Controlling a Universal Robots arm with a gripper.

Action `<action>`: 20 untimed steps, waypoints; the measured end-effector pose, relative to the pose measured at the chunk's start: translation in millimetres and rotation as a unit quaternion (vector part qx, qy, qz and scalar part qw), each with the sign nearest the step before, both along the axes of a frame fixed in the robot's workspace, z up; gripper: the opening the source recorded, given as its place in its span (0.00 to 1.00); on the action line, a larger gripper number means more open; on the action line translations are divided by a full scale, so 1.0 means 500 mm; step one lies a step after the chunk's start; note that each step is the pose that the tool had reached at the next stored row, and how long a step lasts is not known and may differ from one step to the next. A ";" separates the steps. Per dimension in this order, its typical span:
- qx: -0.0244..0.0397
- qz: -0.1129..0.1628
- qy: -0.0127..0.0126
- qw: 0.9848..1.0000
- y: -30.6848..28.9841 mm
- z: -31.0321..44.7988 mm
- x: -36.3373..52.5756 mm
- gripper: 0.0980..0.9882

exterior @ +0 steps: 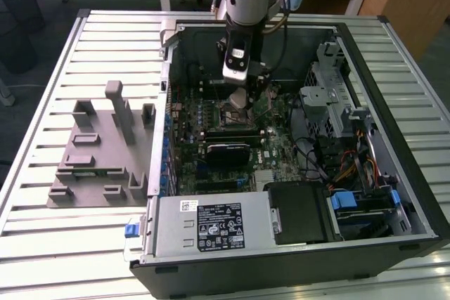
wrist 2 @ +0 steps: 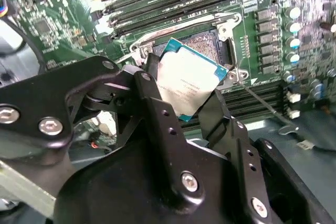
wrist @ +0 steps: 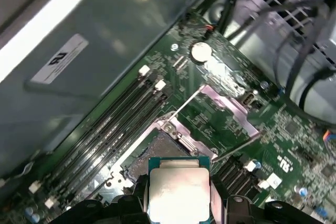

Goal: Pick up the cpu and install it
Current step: 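Place the cpu into insertion slot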

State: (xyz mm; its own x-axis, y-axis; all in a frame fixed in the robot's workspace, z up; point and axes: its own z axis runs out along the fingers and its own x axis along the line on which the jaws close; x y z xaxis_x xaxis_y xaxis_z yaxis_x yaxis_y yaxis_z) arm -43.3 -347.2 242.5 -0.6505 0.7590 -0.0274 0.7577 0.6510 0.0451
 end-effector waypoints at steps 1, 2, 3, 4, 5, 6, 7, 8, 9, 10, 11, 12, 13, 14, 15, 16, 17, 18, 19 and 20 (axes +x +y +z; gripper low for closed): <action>0.000 -0.009 0.000 1.000 0.000 0.000 0.000 0.50; 0.000 -0.018 0.000 1.000 0.000 0.000 0.000 0.50; 0.000 -0.027 0.000 1.000 0.000 0.000 0.000 0.50; 0.000 -0.036 0.000 0.999 0.000 0.000 0.000 0.50; 0.000 -0.045 0.000 0.999 0.000 0.000 0.000 0.50; 0.000 -0.053 0.000 0.999 0.000 -0.001 0.000 0.50; 0.000 -0.062 0.000 0.998 0.000 -0.001 0.000 0.50; 0.000 -0.070 0.000 0.998 0.000 -0.001 0.000 0.50; 0.000 -0.079 0.000 0.997 0.000 -0.001 0.000 0.50; 0.000 -0.088 0.000 0.996 0.000 -0.001 0.000 0.50; 0.000 -0.097 0.000 0.995 0.000 -0.001 0.000 0.50; 0.000 -0.106 0.000 0.994 0.000 -0.001 0.000 0.50; 0.000 -0.114 0.000 0.993 0.000 -0.001 0.000 0.50; 0.000 -0.123 0.000 0.992 0.000 -0.002 0.000 0.50; 0.000 -0.132 0.000 0.991 0.000 -0.002 0.000 0.50; 0.000 -0.140 0.000 0.990 0.000 -0.002 0.000 0.50; 0.000 -0.149 0.000 0.989 0.000 -0.002 0.000 0.50; 0.000 -0.159 0.000 0.987 0.000 -0.002 0.000 0.50; 0.000 -0.168 0.000 0.986 0.000 -0.003 0.000 0.50; 0.000 -0.177 0.000 0.984 0.000 -0.003 0.000 0.50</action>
